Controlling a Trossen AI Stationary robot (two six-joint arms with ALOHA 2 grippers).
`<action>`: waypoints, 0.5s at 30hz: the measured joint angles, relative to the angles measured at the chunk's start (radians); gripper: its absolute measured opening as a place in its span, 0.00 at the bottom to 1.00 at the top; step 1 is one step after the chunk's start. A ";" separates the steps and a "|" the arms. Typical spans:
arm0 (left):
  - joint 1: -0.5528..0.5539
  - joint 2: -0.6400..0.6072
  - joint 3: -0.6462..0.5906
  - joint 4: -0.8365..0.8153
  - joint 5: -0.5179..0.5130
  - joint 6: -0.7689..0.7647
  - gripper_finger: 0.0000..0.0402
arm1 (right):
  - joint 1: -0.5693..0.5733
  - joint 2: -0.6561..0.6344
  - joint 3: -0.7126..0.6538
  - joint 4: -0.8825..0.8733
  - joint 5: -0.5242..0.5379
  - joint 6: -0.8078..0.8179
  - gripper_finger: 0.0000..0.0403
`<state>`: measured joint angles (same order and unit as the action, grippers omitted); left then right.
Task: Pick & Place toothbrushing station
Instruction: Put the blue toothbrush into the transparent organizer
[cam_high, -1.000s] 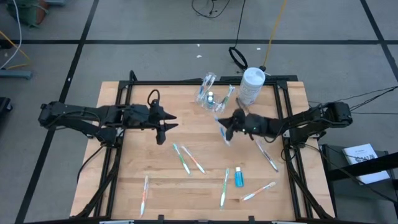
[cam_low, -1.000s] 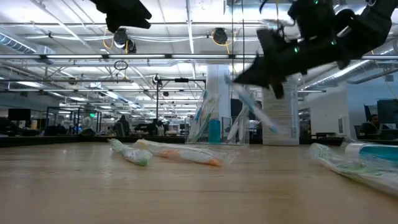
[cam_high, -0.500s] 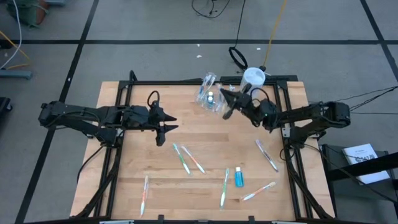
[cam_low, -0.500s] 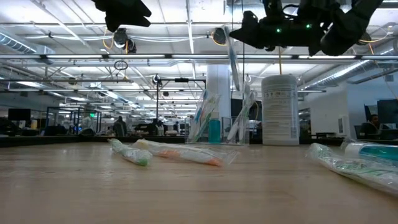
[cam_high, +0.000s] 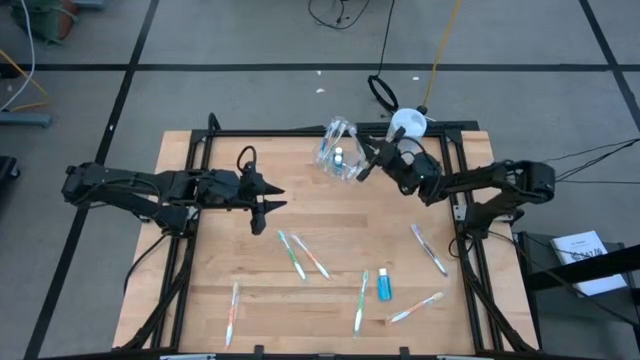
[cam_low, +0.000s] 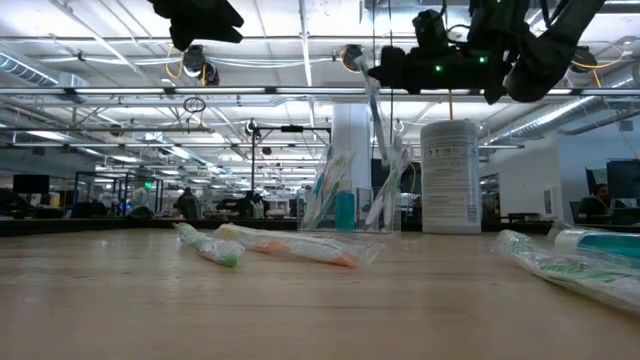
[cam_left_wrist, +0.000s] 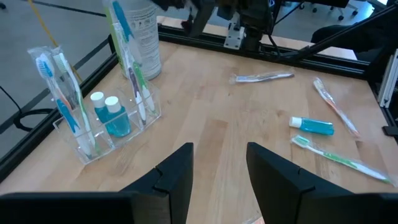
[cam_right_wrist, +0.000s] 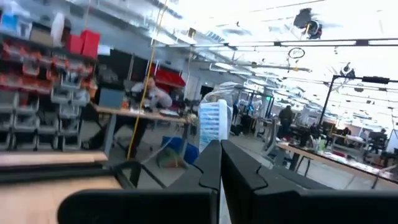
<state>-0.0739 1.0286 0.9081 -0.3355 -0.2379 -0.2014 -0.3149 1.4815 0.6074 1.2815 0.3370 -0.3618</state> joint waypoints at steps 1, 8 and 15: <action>0.000 0.000 0.000 0.001 0.000 0.001 0.38 | 0.000 0.024 0.001 0.019 0.000 0.004 0.00; 0.000 0.000 0.000 0.044 -0.001 0.048 0.38 | -0.006 0.174 -0.001 0.054 0.064 0.000 0.00; 0.000 0.000 0.000 0.052 -0.001 0.068 0.38 | 0.024 0.217 -0.002 0.039 0.102 -0.005 0.00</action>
<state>-0.0734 1.0290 0.9081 -0.2838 -0.2386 -0.1329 -0.2909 1.6980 0.6055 1.3203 0.4387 -0.3664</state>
